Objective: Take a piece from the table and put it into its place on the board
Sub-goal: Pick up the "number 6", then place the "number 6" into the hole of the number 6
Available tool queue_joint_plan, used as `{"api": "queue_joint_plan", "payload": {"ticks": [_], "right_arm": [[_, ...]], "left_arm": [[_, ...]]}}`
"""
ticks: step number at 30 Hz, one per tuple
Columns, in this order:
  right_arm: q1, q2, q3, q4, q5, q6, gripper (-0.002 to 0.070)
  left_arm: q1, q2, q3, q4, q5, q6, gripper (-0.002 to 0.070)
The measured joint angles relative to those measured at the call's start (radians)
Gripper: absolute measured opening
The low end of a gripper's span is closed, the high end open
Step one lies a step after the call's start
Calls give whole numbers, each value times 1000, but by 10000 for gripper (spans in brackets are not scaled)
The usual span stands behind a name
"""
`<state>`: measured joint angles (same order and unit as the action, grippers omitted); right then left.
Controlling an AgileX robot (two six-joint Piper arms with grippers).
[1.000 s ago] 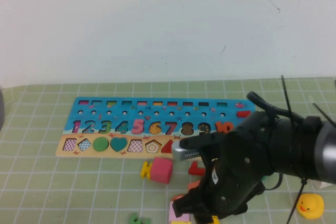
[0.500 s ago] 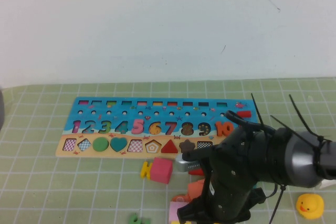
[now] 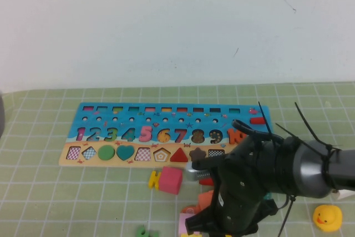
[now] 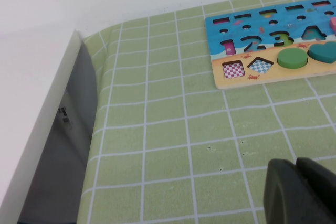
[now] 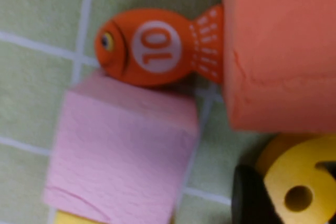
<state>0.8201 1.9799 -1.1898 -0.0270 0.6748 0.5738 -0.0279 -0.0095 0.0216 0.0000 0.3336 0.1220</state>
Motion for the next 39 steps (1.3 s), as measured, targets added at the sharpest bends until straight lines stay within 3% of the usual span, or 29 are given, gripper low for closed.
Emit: {"api": "queue_joint_plan", "payload": {"ticks": [6, 16, 22, 31, 39], "right_arm": [[0, -3, -79, 0, 36, -30, 277], [-2, 0, -377, -25, 154, -241, 277], [-28, 185, -686, -35, 313, -294, 277], [-86, 478, -1118, -30, 399, -257, 277], [-159, 609, -1262, 132, 416, -272, 277]], "left_arm": [[0, 0, 0, 0, 0, -2, -1], [0, 0, 0, 0, 0, -2, -1], [0, 0, 0, 0, 0, -2, -1], [0, 0, 0, 0, 0, -2, -1], [0, 0, 0, 0, 0, -2, -1]]}}
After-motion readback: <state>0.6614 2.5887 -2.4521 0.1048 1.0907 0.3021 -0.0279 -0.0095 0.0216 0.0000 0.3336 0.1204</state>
